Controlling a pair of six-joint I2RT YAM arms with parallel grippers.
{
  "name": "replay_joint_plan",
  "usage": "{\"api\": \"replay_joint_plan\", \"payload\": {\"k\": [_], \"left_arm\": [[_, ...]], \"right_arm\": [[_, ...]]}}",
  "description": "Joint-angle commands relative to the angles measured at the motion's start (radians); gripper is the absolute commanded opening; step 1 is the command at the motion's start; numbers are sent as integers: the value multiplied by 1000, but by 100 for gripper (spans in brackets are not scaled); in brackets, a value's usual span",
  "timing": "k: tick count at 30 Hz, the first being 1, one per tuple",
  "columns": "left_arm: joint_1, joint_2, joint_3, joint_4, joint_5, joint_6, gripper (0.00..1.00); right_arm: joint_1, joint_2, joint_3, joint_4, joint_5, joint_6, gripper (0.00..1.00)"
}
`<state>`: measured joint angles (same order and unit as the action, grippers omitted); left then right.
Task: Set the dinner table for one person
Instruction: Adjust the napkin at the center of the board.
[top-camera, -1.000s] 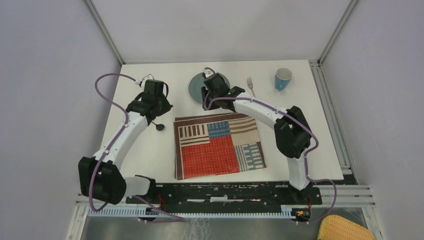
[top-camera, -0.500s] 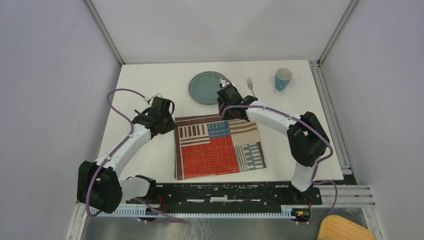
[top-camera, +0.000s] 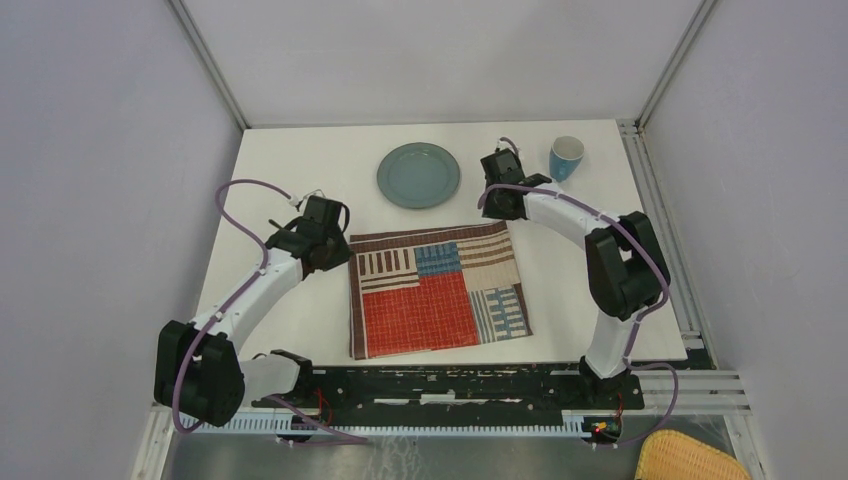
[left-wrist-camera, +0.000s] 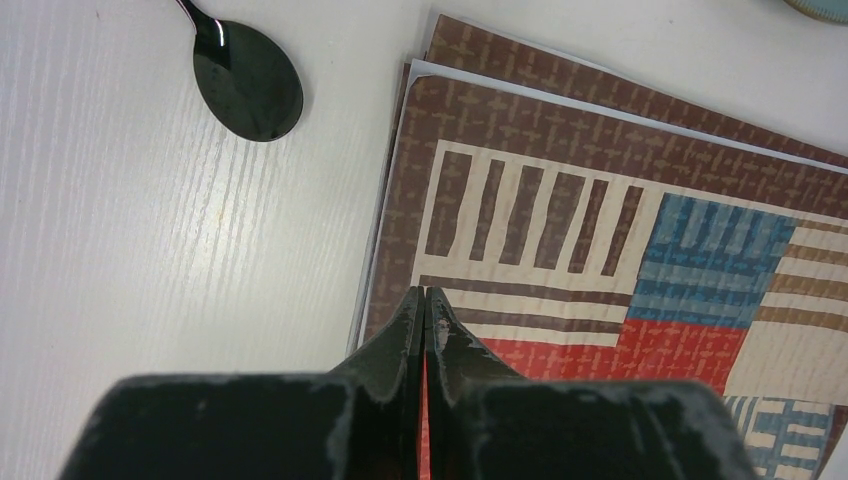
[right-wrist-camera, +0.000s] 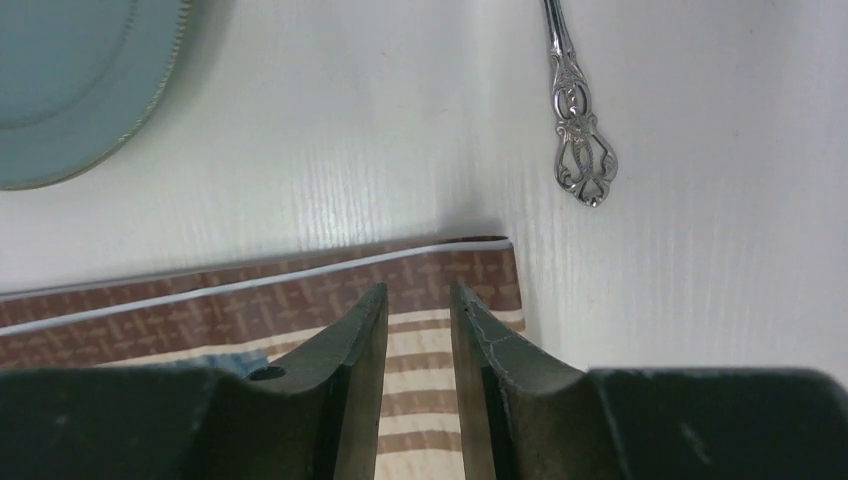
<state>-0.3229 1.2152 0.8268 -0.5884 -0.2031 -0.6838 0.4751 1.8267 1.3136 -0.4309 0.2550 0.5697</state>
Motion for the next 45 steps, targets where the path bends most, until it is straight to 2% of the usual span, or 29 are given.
{"api": "replay_joint_plan", "payload": {"k": [1,17,34,38,42,45], "left_arm": [[-7,1,16,30,0,-20,5],[-7,24,30,22,-5,-17,4],[-7,18,31,15,-13,-13,4],[-6,17,31,12,-15,-11,4],[-6,14,31,7,-20,-11,4],[-6,14,29,8,-21,-11,4]], "right_arm": [[-14,64,48,4,29,-19,35],[-60,27,-28,0,88,1,36],[-81,58,-42,49,-9,25,34],[-87,65,-45,54,-28,30,24],[-93,72,-48,57,-39,39,1],[-94,72,-47,54,-34,49,0]]}}
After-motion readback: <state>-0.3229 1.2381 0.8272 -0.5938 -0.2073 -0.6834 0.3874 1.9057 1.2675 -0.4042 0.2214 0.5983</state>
